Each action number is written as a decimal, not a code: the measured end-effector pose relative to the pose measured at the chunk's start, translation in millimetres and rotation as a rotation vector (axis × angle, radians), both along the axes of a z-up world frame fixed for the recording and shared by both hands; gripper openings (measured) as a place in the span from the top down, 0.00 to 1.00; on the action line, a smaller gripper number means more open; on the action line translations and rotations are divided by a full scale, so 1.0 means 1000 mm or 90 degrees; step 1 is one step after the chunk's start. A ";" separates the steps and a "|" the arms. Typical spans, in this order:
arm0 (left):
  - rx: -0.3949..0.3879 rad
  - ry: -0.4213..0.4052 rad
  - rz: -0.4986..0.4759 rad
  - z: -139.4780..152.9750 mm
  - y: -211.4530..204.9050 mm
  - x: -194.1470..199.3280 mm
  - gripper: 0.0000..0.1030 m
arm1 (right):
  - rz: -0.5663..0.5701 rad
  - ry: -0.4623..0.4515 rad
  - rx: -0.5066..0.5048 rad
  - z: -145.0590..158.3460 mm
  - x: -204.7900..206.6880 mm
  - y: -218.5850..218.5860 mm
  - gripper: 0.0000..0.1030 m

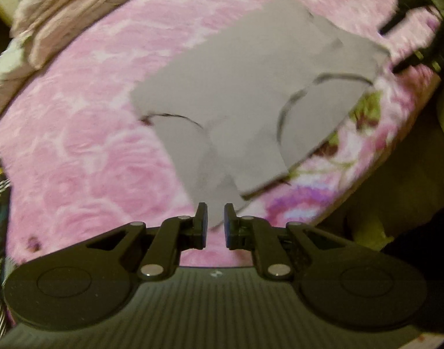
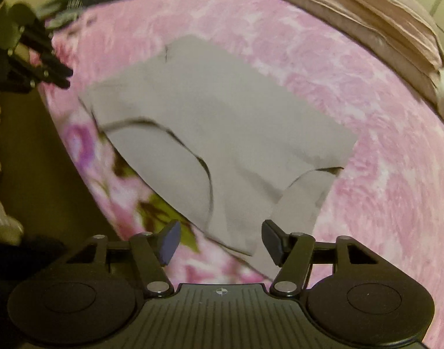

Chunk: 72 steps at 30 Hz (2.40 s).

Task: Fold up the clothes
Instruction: 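Open both grippers and release the folded grey top, then grasp the grey top's other side with both grippers and fold it over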

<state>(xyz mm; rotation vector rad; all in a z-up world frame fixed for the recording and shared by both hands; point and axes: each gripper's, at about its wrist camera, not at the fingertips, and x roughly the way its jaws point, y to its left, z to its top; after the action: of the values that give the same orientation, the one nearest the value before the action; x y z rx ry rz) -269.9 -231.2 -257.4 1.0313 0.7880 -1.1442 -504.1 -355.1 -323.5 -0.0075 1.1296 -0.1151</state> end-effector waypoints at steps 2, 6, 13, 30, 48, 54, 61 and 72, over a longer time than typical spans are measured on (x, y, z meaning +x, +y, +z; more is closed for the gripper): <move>-0.008 -0.003 0.022 0.019 -0.002 0.005 0.88 | -0.019 -0.008 0.013 0.018 0.004 0.006 0.43; -0.029 -0.021 0.026 0.052 -0.004 0.016 0.85 | -0.038 -0.044 0.016 0.052 0.016 0.023 0.43; -0.028 -0.007 -0.028 0.081 -0.015 0.054 0.69 | -0.154 -0.020 0.039 0.088 0.045 0.038 0.42; -0.044 0.027 -0.417 0.085 -0.037 0.151 0.32 | -0.541 0.072 0.083 0.092 0.112 0.146 0.36; -0.022 -0.028 -0.636 0.046 -0.053 0.168 0.22 | -0.582 0.070 0.062 0.051 0.143 0.178 0.36; -0.035 -0.065 -0.811 0.000 -0.066 0.179 0.22 | -0.498 0.082 -0.029 0.014 0.174 0.203 0.35; -0.046 -0.085 -0.954 -0.045 -0.089 0.186 0.22 | -0.338 0.160 -0.177 -0.052 0.214 0.228 0.34; -0.051 -0.086 -1.046 -0.073 -0.101 0.207 0.22 | -0.241 0.152 -0.288 -0.096 0.217 0.237 0.35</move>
<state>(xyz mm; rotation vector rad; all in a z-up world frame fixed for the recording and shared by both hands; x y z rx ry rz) -63.3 -332.4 -330.6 1.6717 -0.4519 -2.3551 -286.9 -118.2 -419.0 -0.2148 1.3132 -0.7214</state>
